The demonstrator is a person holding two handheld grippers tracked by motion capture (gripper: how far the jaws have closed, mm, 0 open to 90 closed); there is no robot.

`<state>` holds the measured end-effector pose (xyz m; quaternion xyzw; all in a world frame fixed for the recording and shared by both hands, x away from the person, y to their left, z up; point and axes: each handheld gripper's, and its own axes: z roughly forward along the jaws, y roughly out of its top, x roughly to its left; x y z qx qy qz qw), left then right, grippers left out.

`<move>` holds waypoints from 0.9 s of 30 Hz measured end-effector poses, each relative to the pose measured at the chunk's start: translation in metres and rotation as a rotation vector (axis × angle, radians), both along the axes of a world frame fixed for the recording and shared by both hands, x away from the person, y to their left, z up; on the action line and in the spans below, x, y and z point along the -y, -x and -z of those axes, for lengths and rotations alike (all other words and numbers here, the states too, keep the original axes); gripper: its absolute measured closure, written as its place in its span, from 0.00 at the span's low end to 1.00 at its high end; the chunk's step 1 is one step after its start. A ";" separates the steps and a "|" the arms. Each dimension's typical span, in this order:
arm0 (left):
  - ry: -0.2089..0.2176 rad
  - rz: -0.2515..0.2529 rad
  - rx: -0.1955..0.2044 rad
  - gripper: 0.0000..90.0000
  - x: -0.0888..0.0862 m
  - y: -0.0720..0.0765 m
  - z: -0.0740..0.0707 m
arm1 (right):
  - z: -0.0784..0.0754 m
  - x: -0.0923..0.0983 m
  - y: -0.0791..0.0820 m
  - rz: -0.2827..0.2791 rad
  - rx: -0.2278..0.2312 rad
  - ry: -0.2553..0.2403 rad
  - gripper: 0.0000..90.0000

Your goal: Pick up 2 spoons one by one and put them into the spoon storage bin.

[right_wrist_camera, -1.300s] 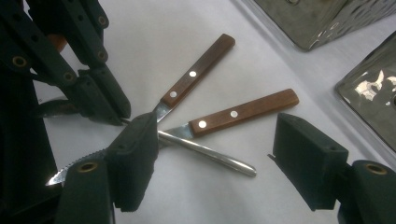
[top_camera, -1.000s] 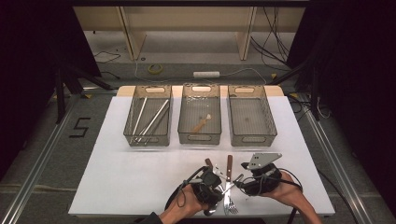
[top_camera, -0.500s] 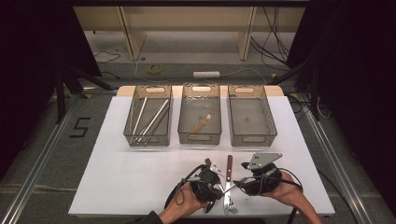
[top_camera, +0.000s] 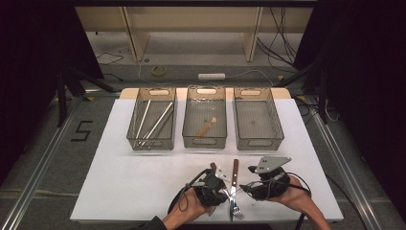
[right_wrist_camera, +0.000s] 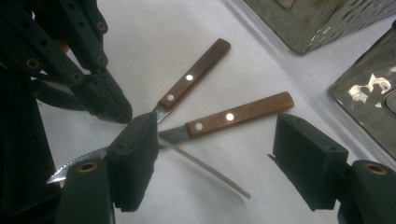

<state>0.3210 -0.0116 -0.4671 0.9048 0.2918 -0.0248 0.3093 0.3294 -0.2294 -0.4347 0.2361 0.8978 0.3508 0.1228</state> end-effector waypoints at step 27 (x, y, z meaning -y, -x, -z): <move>0.112 -0.154 0.147 0.99 -0.059 -0.035 -0.054 | -0.004 0.007 0.001 0.044 0.029 -0.065 0.35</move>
